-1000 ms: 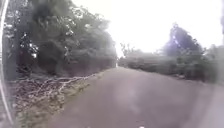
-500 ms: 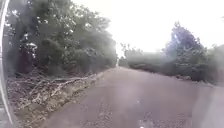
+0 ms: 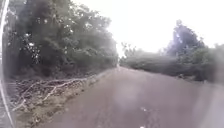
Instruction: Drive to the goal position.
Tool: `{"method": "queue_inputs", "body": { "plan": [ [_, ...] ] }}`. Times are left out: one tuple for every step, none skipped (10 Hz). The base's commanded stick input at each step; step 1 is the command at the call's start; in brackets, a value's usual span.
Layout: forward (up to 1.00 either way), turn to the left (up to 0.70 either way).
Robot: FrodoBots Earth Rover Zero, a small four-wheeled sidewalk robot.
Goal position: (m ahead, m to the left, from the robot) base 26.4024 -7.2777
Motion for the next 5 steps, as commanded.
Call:
{"method": "queue_inputs", "body": {
  "plan": [
    [0.7, 0.01],
    [0.7, 0.01],
    [0.7, 0.01],
    [0.7, 0.01],
    [0.7, 0.01]
  ]
}}
